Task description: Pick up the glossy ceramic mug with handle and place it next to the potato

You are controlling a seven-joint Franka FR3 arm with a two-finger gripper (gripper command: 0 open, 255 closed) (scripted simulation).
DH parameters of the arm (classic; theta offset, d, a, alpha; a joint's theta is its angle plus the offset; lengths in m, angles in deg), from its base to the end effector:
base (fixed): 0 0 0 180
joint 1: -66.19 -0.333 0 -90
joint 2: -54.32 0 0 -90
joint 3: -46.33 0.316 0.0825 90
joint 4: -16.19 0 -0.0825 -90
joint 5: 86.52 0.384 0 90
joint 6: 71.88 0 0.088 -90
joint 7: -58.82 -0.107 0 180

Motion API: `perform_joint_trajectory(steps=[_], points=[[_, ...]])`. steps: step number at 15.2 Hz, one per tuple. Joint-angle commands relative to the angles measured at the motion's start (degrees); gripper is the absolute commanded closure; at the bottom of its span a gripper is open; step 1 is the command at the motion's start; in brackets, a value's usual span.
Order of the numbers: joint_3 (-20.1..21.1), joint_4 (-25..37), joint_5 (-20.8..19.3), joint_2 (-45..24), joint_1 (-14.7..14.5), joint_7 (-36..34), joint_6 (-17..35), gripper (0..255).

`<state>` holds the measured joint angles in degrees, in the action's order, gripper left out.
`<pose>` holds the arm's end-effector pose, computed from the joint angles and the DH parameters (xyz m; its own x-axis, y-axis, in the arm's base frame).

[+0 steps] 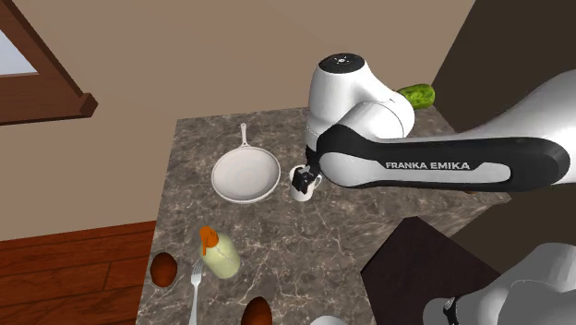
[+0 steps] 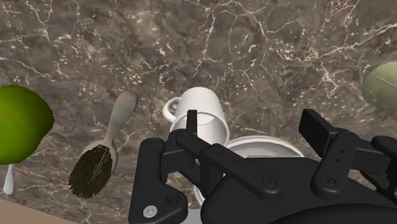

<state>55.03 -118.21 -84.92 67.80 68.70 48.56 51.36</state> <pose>0.4679 0.0533 0.4283 0.9952 -0.0891 0.0396 -0.0893 -0.9960 0.0044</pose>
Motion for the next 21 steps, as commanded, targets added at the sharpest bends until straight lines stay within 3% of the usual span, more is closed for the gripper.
perform_joint_trajectory(steps=[1, 9, 16, 21], points=[[0.4, 1.7, -1.4, -4.6, 0.4, -1.2, 2.9, 0], [0.4, 10.2, -7.9, -21.4, 0.8, -6.3, 10.7, 0], [-0.1, 9.1, -9.2, -25.1, 0.7, -7.2, 15.5, 0], [-0.1, 9.0, -9.3, -25.5, 0.7, -7.3, 15.9, 0]])
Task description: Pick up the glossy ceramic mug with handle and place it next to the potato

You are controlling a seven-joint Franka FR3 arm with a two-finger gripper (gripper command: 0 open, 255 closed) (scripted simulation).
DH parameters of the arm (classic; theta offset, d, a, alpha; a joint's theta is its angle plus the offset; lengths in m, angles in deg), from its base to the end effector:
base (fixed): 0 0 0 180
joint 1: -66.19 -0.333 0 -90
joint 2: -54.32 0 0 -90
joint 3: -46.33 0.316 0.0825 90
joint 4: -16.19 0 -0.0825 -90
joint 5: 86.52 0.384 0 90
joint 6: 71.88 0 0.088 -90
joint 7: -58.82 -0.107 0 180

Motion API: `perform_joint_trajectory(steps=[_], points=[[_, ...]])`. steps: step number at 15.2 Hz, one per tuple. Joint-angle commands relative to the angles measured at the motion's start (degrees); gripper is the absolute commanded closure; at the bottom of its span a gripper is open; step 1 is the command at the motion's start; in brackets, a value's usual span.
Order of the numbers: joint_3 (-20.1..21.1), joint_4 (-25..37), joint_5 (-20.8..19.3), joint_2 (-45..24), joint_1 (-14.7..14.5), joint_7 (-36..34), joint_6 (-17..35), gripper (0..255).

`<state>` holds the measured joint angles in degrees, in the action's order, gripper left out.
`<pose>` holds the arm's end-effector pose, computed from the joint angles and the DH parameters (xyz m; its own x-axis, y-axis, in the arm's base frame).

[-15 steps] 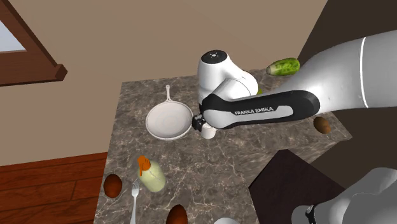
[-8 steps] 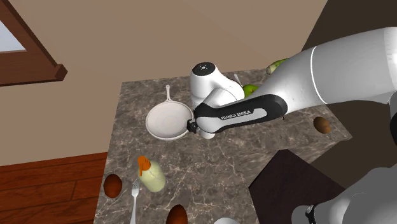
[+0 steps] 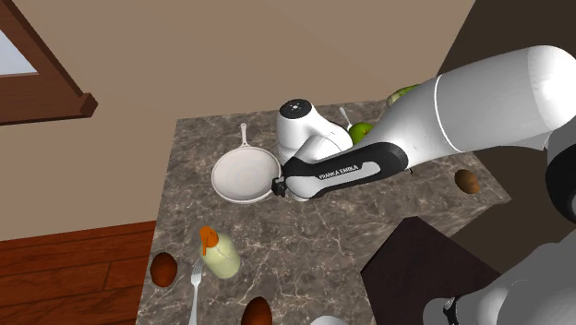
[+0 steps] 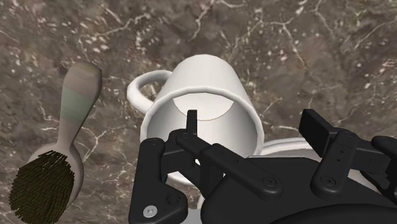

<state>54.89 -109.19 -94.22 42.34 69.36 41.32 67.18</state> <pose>0.5560 0.0513 0.2953 0.9924 -0.1134 0.0471 -0.1157 -0.9921 0.0484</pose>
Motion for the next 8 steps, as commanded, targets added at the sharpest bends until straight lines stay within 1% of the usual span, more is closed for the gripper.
perform_joint_trajectory(steps=[1, 3, 4, 8], points=[[0.0, 0.0, 0.0, 0.0, 0.0, 0.0, 0.0, 0], [0.0, 0.0, 0.0, 0.0, 0.0, 0.0, 0.0, 0], [0.0, 0.0, 0.0, 0.0, 0.0, 0.0, 0.0, 255], [0.0, 0.0, 0.0, 0.0, 0.0, 0.0, 0.0, 255]])
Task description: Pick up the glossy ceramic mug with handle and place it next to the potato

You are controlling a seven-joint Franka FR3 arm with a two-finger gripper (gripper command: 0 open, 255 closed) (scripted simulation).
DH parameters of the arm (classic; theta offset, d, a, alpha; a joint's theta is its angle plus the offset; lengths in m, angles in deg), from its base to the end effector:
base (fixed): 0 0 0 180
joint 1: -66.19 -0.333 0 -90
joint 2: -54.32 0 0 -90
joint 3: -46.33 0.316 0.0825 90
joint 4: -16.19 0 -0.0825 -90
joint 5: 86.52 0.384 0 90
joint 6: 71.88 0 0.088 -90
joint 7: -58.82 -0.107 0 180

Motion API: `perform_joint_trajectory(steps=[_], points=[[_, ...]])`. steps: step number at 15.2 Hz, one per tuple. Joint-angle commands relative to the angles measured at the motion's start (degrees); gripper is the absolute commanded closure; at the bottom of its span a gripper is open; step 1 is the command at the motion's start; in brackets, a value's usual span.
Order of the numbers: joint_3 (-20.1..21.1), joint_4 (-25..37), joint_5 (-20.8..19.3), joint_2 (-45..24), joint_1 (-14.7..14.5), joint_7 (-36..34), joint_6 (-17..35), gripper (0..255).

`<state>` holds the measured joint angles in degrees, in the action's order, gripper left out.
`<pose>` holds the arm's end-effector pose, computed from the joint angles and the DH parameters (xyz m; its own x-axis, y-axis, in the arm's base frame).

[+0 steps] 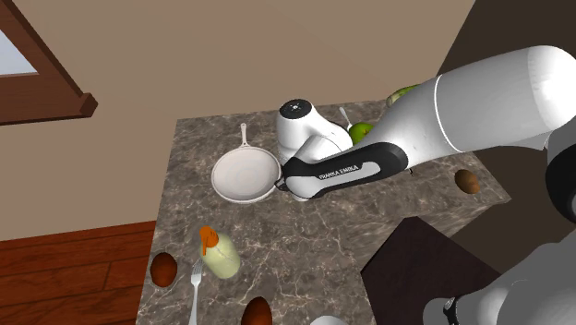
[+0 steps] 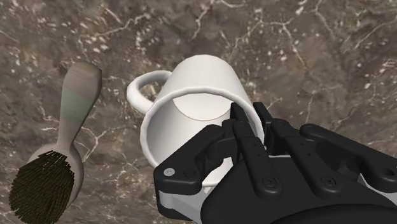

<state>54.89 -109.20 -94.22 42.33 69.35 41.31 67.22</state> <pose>0.5560 0.0515 0.2952 0.9924 -0.1134 0.0475 -0.1157 -0.9921 0.0482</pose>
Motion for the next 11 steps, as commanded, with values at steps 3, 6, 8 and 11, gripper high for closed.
perform_joint_trajectory(steps=[3, 6, 8, 11], points=[[0.0, 0.0, 0.0, 0.0, 0.0, 0.0, 0.0, 255], [0.1, 0.1, 0.2, 0.5, 0.0, 0.2, -0.7, 255], [0.2, 0.5, 0.6, 1.6, 0.1, 0.5, -2.1, 255], [0.3, 1.1, 1.1, 3.1, 0.2, 1.0, -4.1, 255]])
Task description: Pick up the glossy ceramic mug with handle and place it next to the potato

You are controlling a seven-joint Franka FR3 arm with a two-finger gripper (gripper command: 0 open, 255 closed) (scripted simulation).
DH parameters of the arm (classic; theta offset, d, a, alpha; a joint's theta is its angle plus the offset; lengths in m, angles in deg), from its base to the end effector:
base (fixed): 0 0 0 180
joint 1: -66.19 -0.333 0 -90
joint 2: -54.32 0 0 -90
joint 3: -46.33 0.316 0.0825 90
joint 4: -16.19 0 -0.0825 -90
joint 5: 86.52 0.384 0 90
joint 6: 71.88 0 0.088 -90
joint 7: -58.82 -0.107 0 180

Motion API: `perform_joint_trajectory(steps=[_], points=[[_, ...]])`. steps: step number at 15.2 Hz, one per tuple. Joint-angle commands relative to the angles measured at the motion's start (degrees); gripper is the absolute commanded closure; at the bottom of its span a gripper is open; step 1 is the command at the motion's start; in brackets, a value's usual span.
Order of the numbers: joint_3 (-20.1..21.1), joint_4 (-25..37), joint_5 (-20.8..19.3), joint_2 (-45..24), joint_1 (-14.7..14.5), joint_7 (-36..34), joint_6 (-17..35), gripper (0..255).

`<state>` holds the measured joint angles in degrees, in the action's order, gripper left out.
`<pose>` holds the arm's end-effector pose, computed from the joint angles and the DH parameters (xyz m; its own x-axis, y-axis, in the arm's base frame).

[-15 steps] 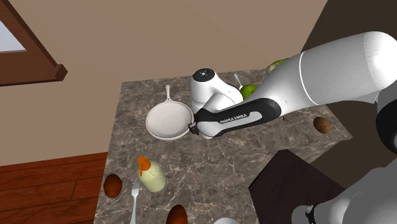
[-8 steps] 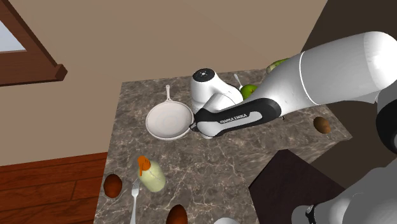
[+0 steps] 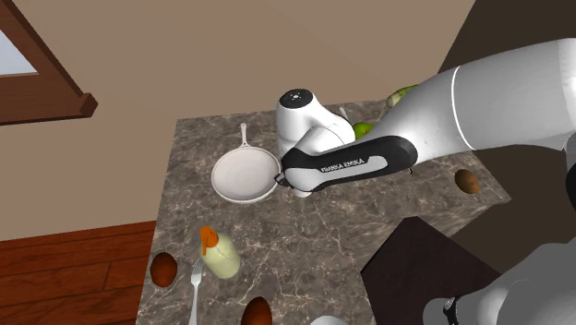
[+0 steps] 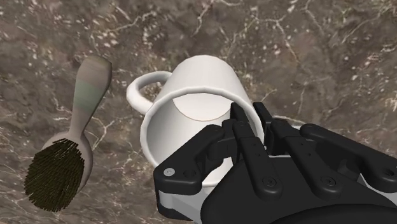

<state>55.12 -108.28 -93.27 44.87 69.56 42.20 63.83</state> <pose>0.5562 0.0505 0.3211 0.9924 -0.1134 0.0475 -0.1157 -0.9921 0.0483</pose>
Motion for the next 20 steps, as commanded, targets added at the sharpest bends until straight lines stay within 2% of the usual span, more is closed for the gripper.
perform_joint_trajectory(steps=[1, 20], points=[[0.1, 0.4, 0.4, 1.0, 0.0, 0.2, -1.5, 255], [0.4, 7.3, 2.7, 8.1, 0.2, 2.4, -15.2, 255]])
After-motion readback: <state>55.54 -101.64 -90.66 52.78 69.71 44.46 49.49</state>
